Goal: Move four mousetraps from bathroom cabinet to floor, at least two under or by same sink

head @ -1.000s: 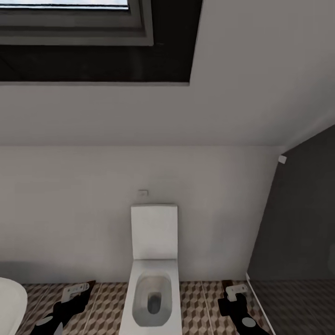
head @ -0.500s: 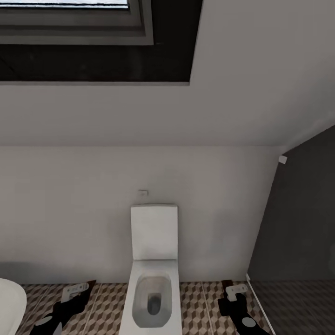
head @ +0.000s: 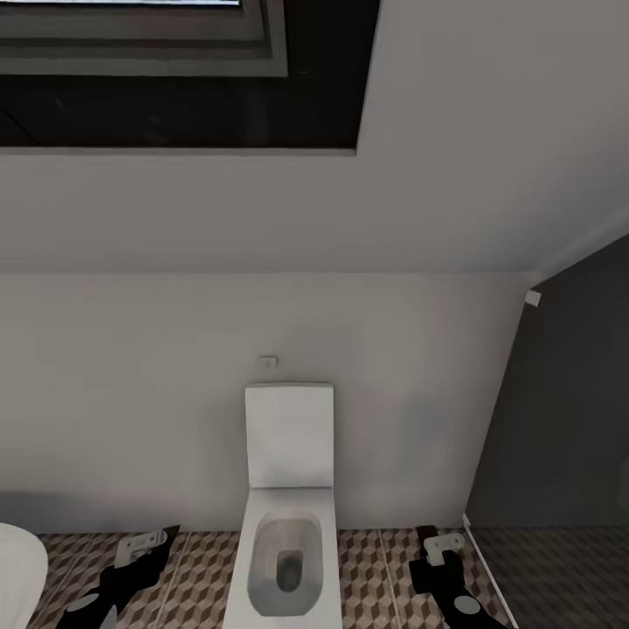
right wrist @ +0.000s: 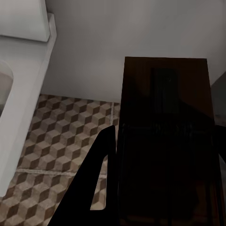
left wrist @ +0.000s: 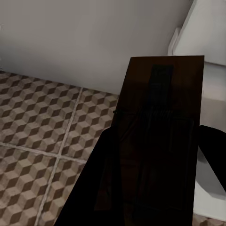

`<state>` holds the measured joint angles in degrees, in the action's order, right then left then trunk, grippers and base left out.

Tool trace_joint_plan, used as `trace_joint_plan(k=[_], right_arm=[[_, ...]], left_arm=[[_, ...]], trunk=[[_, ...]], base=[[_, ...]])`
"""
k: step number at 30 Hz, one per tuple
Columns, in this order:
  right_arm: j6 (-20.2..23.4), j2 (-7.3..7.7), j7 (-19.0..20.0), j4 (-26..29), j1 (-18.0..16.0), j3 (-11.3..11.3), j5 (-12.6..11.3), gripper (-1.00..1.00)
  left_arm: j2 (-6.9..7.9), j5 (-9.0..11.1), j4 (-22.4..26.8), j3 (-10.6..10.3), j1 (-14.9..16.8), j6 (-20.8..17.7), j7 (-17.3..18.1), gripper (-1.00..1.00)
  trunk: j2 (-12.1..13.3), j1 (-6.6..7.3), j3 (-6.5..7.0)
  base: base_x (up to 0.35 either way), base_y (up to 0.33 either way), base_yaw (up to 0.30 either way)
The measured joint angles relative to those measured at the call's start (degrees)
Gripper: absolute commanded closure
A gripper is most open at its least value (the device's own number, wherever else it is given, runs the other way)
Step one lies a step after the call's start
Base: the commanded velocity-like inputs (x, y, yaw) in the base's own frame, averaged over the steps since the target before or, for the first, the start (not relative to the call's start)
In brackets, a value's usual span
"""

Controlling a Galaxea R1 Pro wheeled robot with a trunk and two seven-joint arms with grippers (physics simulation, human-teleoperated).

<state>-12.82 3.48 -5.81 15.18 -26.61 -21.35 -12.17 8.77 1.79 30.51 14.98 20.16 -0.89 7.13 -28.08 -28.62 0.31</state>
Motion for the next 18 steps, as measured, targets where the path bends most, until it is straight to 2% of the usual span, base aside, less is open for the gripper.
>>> trace_joint_plan(k=[18], right_arm=[[0.0, 0.05, 0.0, 0.0, 0.0, 0.3, -0.2, 1.0]], left_arm=[[-0.23, 0.1, 0.0, 0.0, -0.1, 1.3, -0.4, 1.0]], trunk=[[-7.2, -3.95, -3.14]], base=[[0.0, 0.0, 0.0]])
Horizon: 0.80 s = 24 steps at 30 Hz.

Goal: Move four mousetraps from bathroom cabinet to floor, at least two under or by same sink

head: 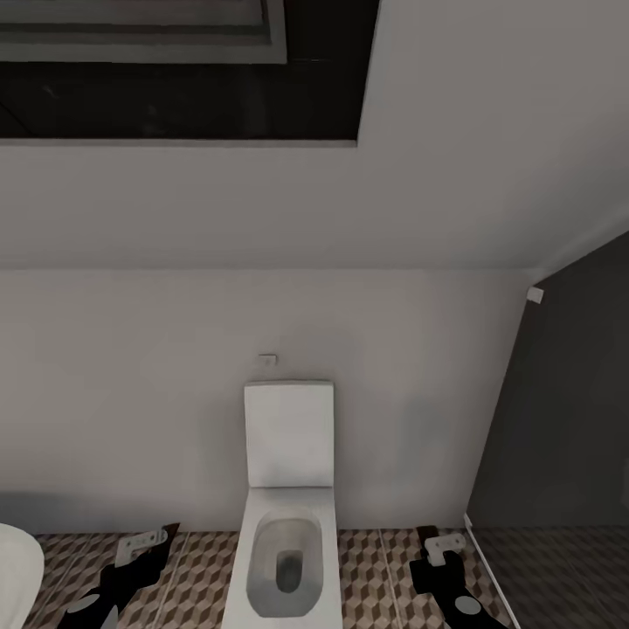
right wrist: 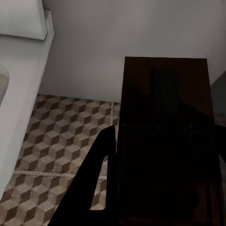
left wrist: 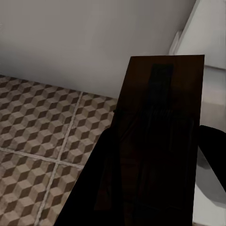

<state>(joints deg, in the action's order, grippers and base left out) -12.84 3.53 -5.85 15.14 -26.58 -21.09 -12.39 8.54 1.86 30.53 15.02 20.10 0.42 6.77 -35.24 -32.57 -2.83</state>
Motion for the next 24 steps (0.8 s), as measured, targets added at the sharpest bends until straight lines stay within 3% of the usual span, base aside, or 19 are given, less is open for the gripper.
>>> trace_joint_plan(k=[14, 24], right_arm=[[-0.1, 0.25, 0.0, 0.1, 0.0, 0.4, -0.3, 1.0], [0.0, 0.82, -0.1, 0.1, 0.0, 0.5, -0.4, 1.0]], left_arm=[[-0.04, 0.1, 0.0, 0.0, 0.0, -0.1, -0.3, 1.0], [-0.96, -0.2, 0.0, 0.0, 0.1, -0.4, -0.3, 1.0]], trunk=[[-5.6, -3.08, -2.52], [-9.6, -5.28, -4.33]], base=[[0.0, 0.0, 0.0], [0.0, 0.0, 0.0]])
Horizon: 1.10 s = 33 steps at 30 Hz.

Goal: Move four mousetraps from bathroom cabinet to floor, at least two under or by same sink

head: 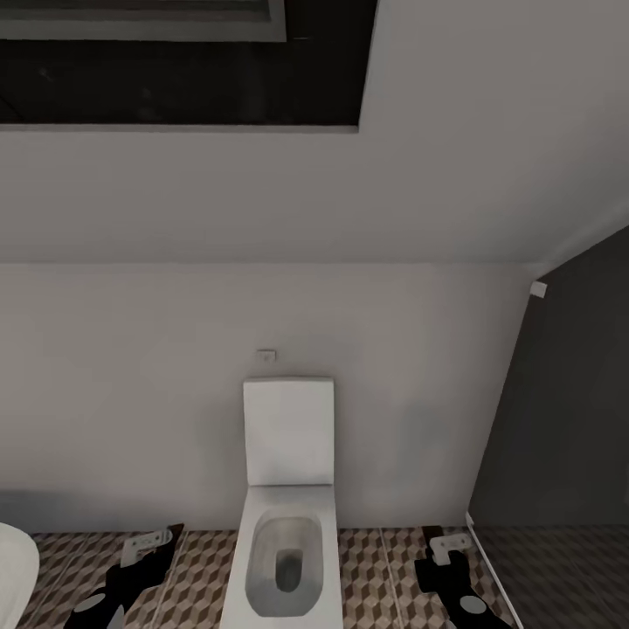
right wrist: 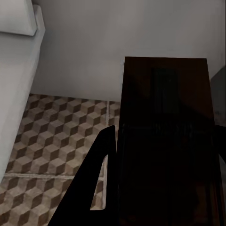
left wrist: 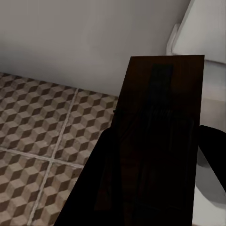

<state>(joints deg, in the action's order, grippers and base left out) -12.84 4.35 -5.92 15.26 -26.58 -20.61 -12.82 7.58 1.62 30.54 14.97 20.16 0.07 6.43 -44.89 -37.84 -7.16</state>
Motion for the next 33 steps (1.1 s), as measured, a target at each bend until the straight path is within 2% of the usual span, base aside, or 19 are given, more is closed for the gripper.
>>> trace_joint_plan(k=[19, 33], right_arm=[[0.5, 1.05, 0.0, 0.3, -0.2, 0.1, -0.1, 1.0], [0.5, 1.12, 0.0, 0.3, -0.3, 0.1, -0.1, 1.0]], left_arm=[[0.02, -0.1, 0.0, 0.0, 0.8, -0.3, 0.1, 1.0], [-0.04, -0.1, 0.0, -0.1, 0.8, -0.4, 0.1, 1.0]], trunk=[[-7.6, -4.18, -3.42], [-13.3, -7.25, -5.94]], base=[[0.0, 0.0, 0.0], [0.0, 0.0, 0.0]])
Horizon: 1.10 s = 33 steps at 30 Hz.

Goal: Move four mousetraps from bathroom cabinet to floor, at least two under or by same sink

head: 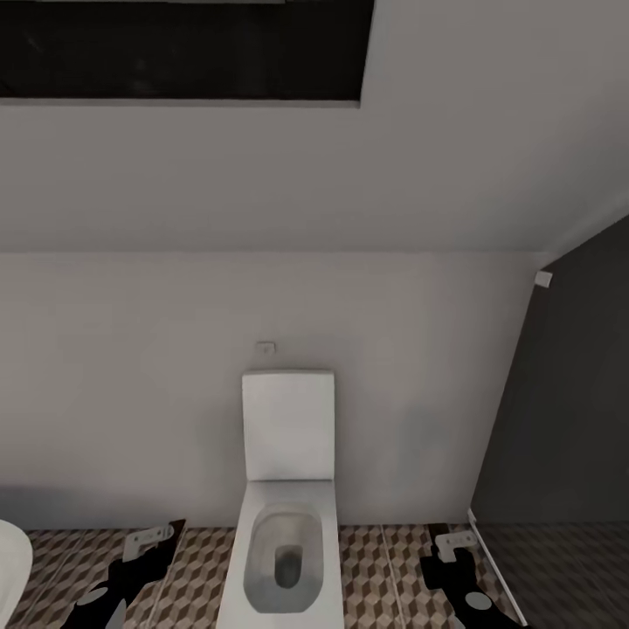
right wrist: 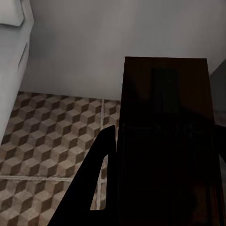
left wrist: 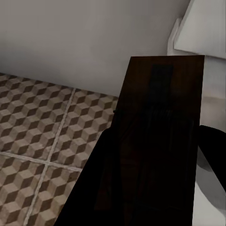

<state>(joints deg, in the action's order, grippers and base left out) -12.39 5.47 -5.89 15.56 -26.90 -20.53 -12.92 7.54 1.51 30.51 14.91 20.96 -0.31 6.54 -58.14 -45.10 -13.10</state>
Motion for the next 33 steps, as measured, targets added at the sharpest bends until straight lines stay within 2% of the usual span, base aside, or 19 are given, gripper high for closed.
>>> trace_joint_plan(k=[4, 11, 28, 31, 33], right_arm=[[0.1, 0.02, 0.0, 0.0, 0.0, 0.0, 0.0, 1.0], [0.0, -0.03, 0.2, -0.1, 0.0, 0.0, 0.1, 1.0], [0.0, -0.06, 0.6, -0.2, 0.0, -0.1, 0.4, 1.0], [0.0, -0.07, 0.6, -0.2, 0.0, -0.1, 0.4, 1.0], [0.0, -0.12, 0.6, -0.2, 0.0, -0.1, 0.4, 1.0]], left_arm=[[0.04, -0.1, 0.0, 0.0, 0.0, -0.1, 0.0, 1.0], [0.24, 0.1, 0.1, 0.0, 0.1, -2.9, 0.0, 1.0], [0.75, 0.0, 0.3, 0.1, 0.2, -3.1, -0.3, 1.0], [0.63, 0.1, 0.4, 0.2, 0.1, -3.1, -2.7, 1.0], [0.36, 0.1, 0.4, 0.3, 0.1, -3.1, -6.1, 1.0]], trunk=[[-1.6, -0.88, -0.72], [-4.4, -2.42, -1.98], [-11.2, -6.15, -5.03], [-12.4, -6.81, -5.57], [-13.2, -7.25, -5.93]], base=[[0.0, 0.0, 0.0], [0.0, 0.0, 0.0], [0.0, 0.0, 0.0], [0.0, 0.0, 0.0], [0.0, 0.0, 0.0]])
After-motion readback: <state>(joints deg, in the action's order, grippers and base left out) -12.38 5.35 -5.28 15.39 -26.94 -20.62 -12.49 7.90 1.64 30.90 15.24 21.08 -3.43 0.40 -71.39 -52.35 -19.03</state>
